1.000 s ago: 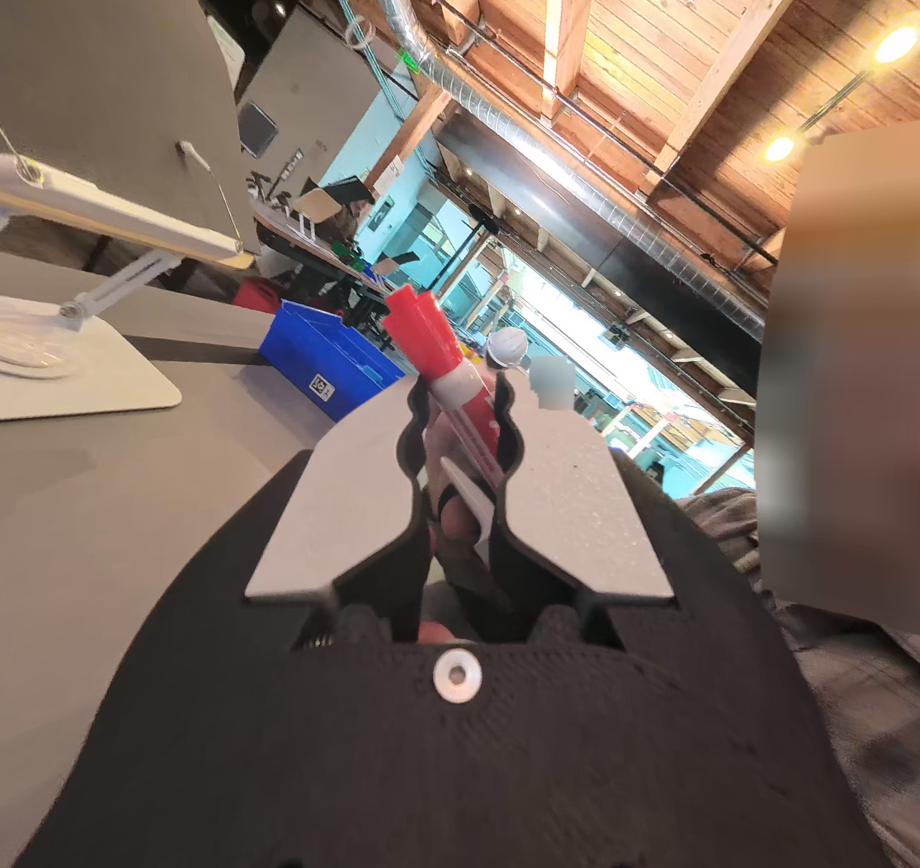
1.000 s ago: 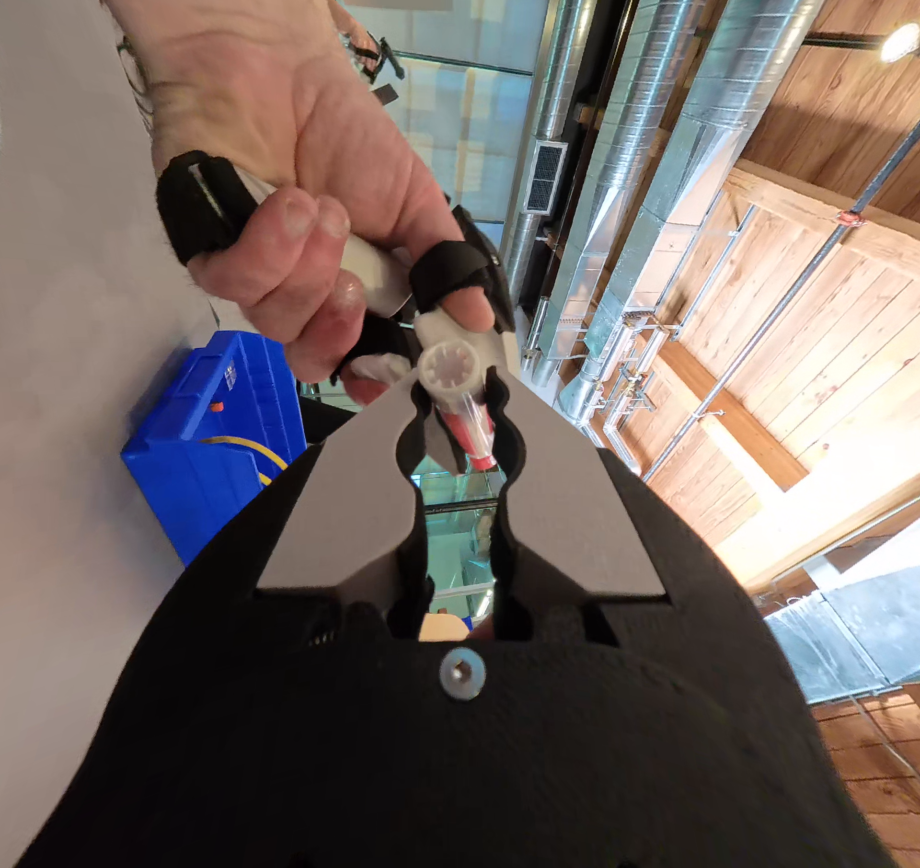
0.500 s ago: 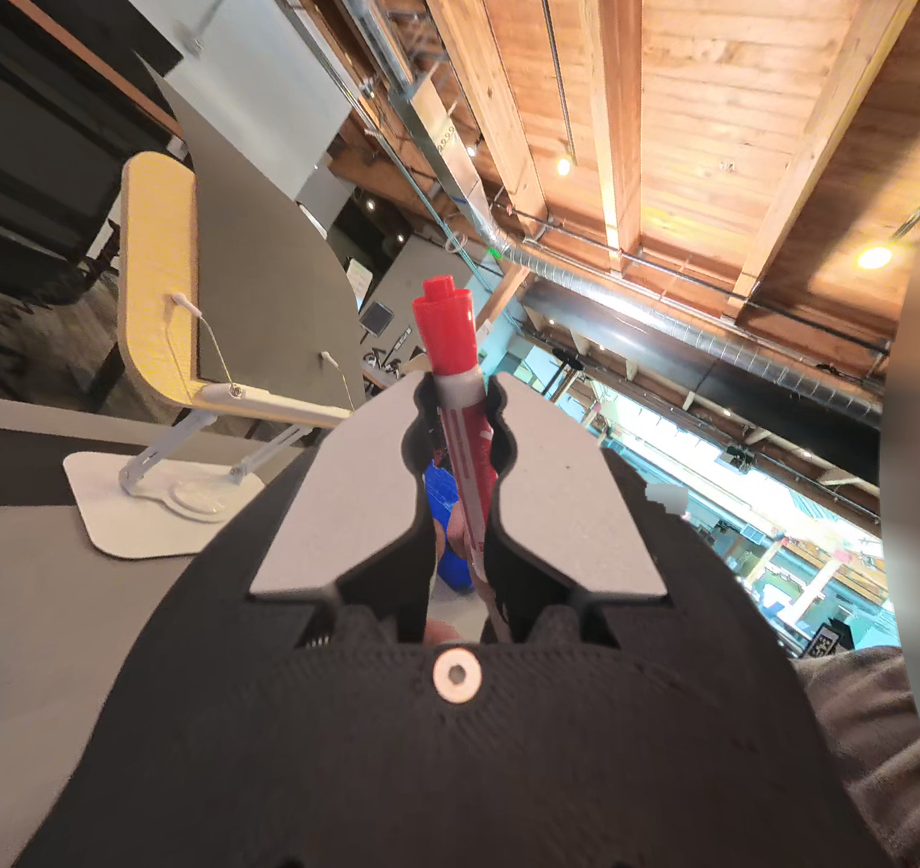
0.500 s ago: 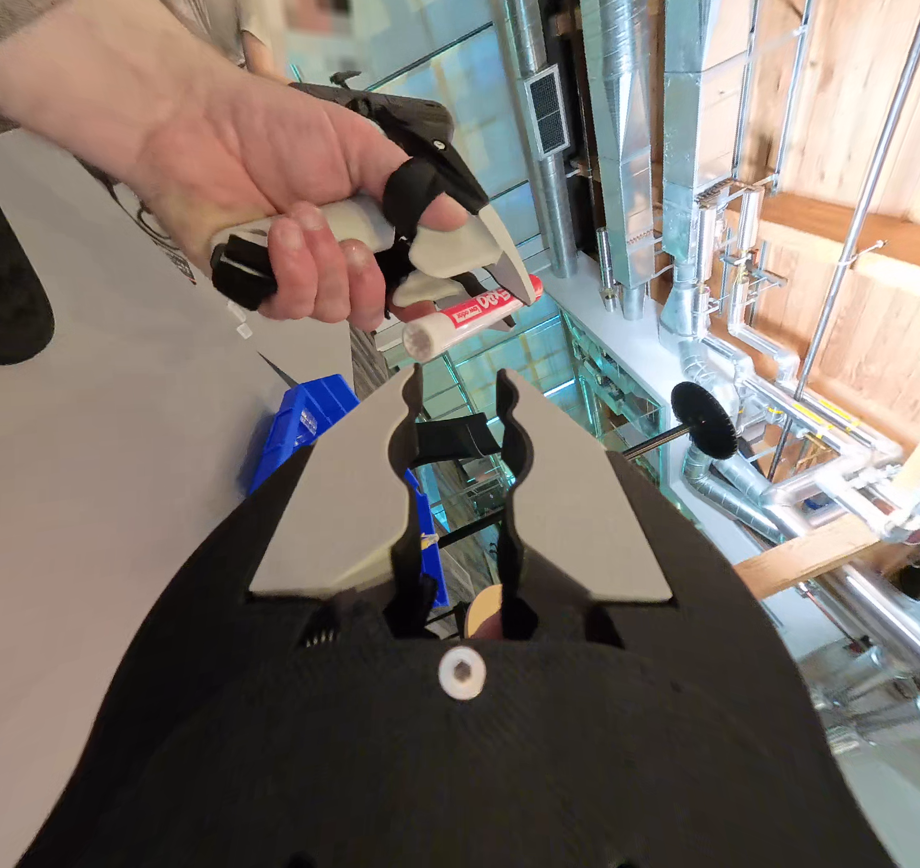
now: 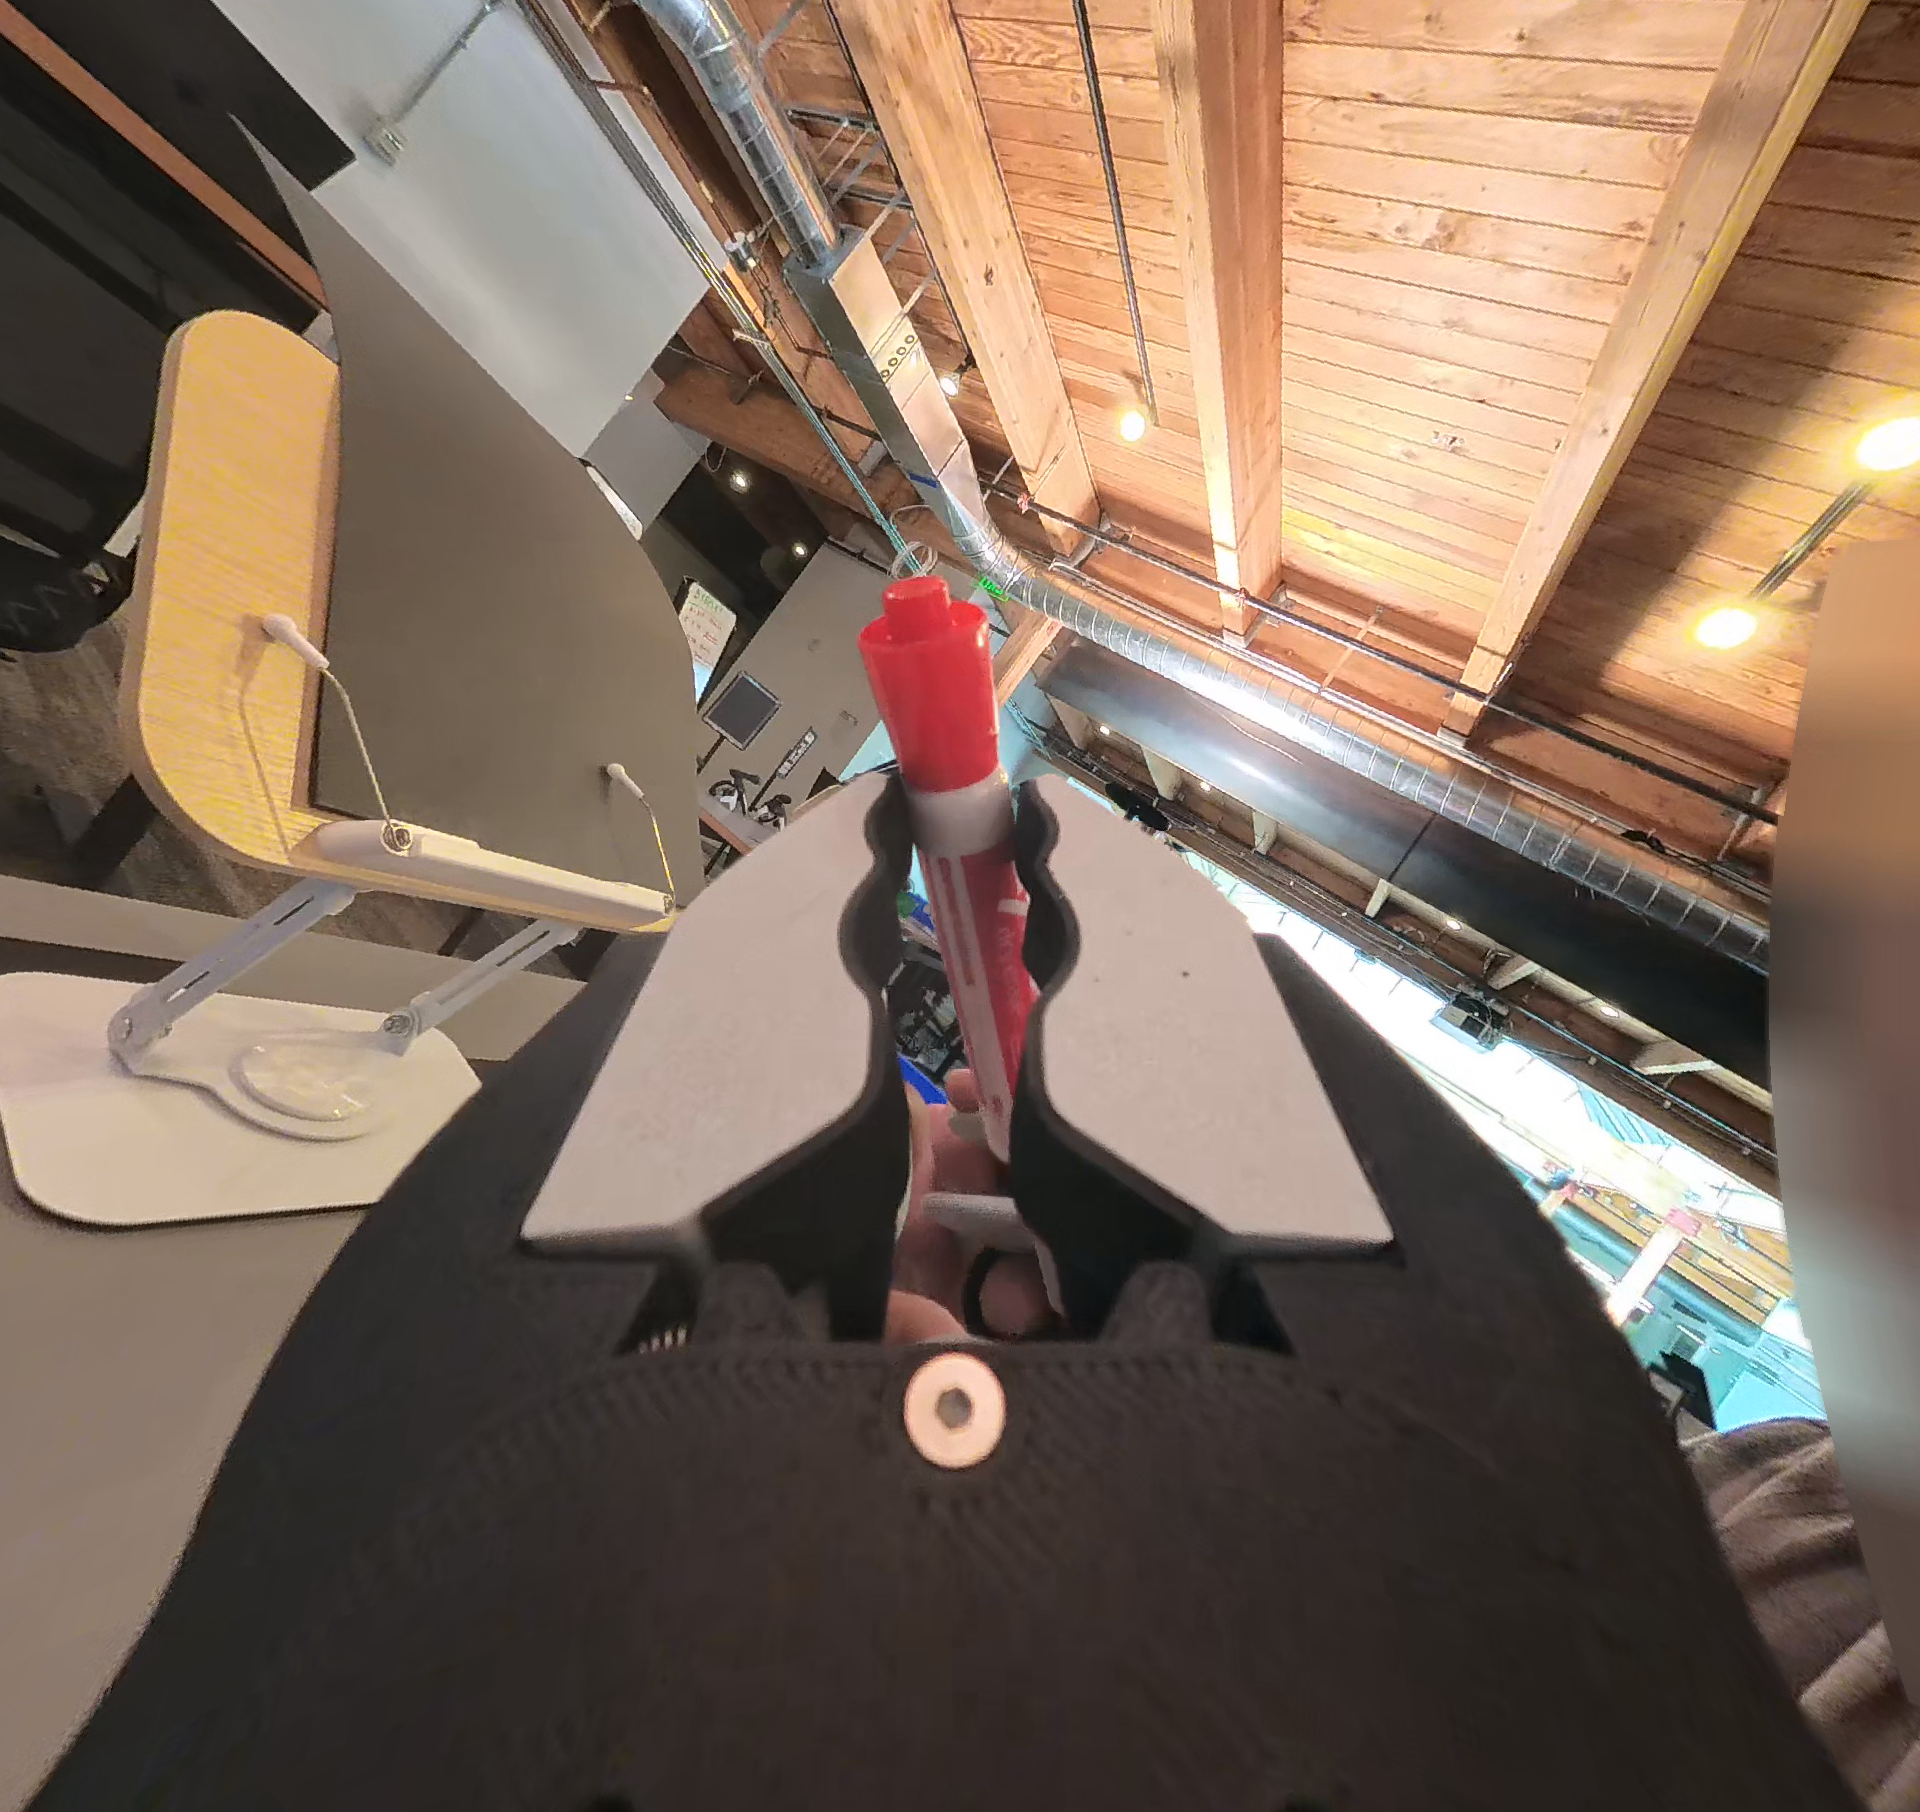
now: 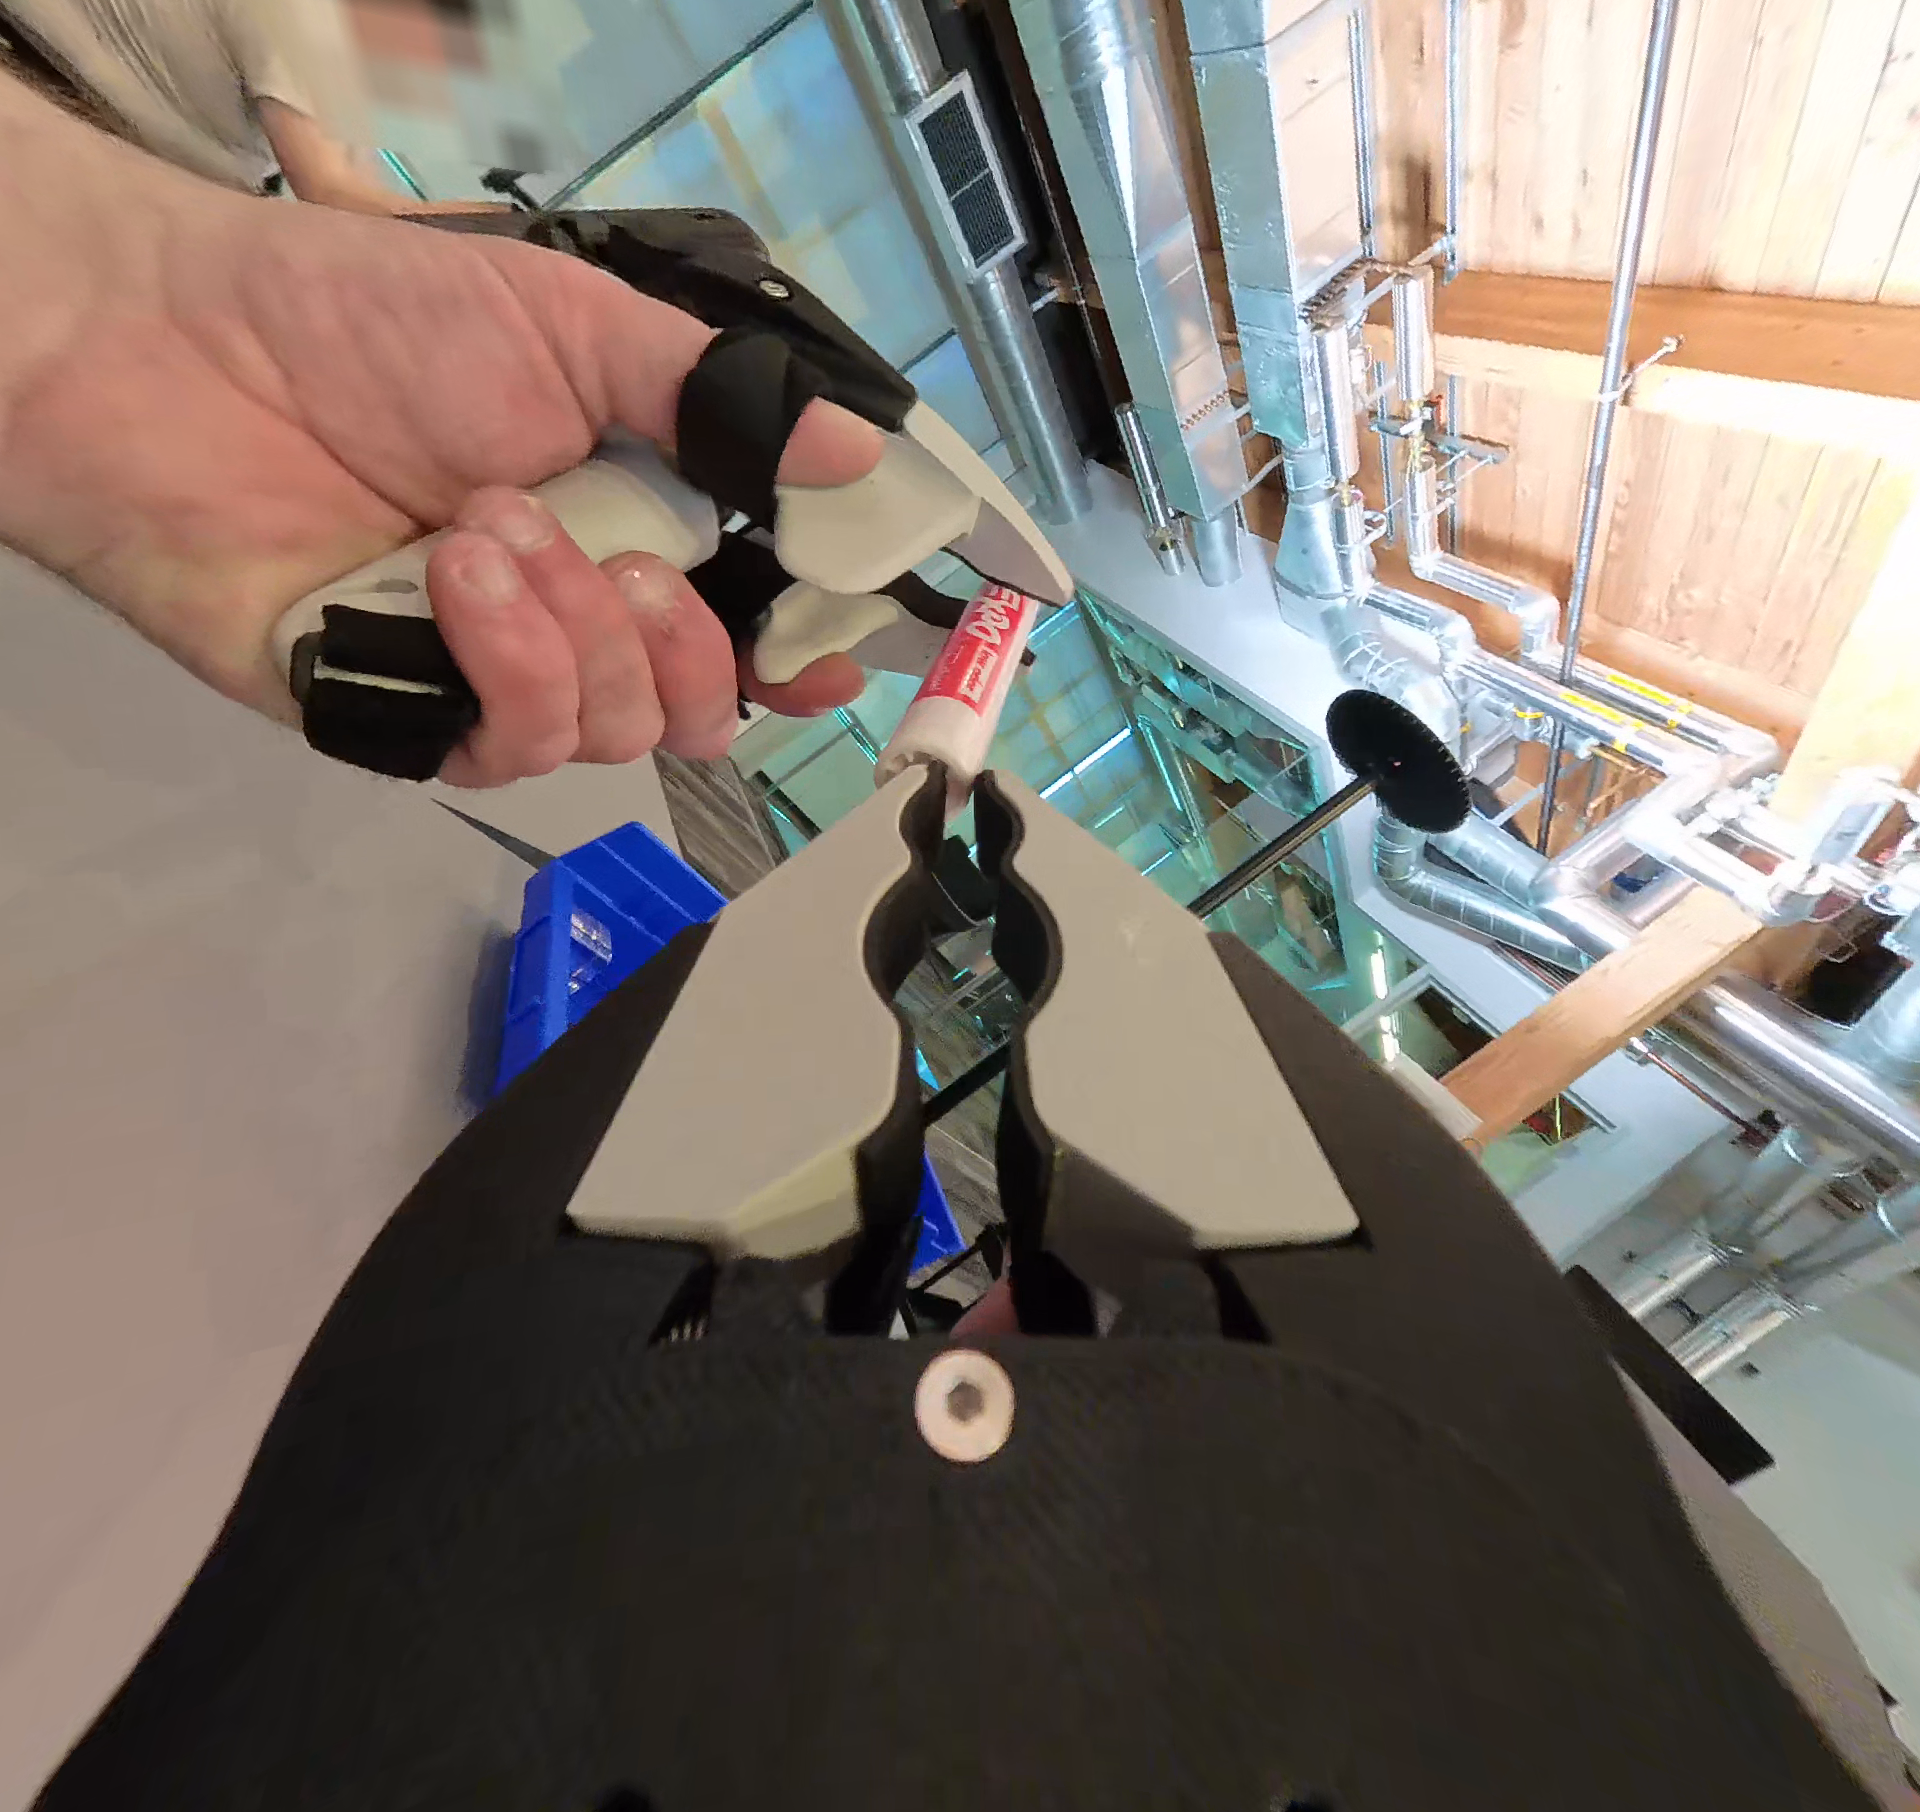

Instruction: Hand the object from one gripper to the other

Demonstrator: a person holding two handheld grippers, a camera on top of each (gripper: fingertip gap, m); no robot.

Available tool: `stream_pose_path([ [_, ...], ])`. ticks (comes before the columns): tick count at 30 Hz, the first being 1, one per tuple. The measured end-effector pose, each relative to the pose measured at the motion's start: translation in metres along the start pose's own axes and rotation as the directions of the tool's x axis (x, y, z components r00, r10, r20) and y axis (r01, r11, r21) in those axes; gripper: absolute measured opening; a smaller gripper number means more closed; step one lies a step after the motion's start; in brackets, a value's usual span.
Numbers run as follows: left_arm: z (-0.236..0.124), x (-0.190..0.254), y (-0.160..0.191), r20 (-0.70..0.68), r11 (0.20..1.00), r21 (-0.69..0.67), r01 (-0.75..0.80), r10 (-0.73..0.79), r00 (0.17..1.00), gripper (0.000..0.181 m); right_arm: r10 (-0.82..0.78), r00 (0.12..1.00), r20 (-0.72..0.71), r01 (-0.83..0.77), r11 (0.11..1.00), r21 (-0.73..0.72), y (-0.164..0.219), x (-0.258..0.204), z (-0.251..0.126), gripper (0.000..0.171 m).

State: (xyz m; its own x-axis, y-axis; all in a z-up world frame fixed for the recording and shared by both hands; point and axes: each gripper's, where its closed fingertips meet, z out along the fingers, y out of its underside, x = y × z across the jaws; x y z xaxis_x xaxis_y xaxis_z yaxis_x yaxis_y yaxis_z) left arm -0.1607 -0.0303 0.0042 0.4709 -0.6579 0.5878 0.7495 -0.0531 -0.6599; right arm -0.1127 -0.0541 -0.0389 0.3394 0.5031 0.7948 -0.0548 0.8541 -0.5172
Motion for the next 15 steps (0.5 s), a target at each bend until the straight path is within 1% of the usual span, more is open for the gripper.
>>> stream_pose_path([
  [5,0.0,0.0,0.001,-0.009,1.0,-0.005,0.021,-0.021,1.0,0.019,0.047,0.999,0.006,-0.047,0.999,0.007,-0.002,0.004,-0.002,0.001],
  [9,0.002,0.004,0.0,-0.022,1.0,-0.013,0.008,-0.008,1.0,0.02,0.045,0.999,-0.014,-0.044,0.999,0.014,-0.005,0.01,-0.004,0.001],
  [10,0.003,0.006,0.0,-0.03,1.0,-0.011,0.0,-0.001,1.0,0.021,0.049,0.999,-0.025,-0.048,0.999,0.017,-0.006,0.013,-0.004,0.001],
  [11,0.004,0.007,0.0,-0.034,1.0,-0.015,-0.009,0.009,0.999,0.028,0.054,0.998,-0.031,-0.054,0.998,0.017,-0.006,0.015,-0.005,0.001],
  [13,0.005,0.009,0.002,-0.031,0.999,-0.031,-0.029,0.028,0.999,0.037,0.067,0.997,-0.04,-0.066,0.998,0.022,-0.006,0.02,-0.006,0.001],
  [15,0.006,0.009,0.003,-0.026,0.998,-0.031,-0.052,0.051,0.998,0.042,0.115,0.992,-0.051,-0.113,0.993,0.037,-0.007,0.027,-0.008,0.002],
])
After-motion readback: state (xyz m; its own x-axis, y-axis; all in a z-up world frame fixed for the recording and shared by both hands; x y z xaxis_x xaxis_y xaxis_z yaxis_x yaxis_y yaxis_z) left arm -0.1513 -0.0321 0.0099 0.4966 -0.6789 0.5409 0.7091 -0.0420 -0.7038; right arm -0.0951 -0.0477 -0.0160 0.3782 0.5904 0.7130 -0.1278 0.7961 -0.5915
